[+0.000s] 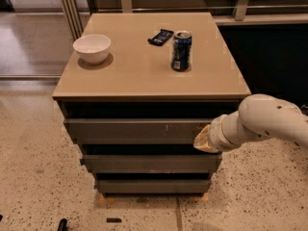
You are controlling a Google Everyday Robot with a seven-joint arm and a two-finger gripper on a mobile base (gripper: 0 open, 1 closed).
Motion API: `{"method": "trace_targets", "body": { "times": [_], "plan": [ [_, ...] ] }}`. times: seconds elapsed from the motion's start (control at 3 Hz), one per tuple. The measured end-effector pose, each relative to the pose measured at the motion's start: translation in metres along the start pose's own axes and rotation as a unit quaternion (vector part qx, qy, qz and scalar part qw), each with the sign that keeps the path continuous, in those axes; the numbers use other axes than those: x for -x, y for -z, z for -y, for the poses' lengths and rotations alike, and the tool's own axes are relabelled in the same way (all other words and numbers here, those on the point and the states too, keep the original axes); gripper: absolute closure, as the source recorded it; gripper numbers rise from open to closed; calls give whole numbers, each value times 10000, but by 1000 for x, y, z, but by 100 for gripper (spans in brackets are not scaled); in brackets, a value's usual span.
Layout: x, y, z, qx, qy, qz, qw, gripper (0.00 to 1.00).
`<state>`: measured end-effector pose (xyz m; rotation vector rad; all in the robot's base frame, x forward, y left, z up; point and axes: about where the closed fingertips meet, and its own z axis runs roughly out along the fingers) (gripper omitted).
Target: Close top drawer
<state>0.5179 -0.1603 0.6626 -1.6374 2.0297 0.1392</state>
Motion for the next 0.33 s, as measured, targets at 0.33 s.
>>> {"method": "trace_targets", "body": {
  "times": [0.33],
  "plan": [
    [-10, 0, -21, 405, -63, -145, 9991, 81]
  ]
}}
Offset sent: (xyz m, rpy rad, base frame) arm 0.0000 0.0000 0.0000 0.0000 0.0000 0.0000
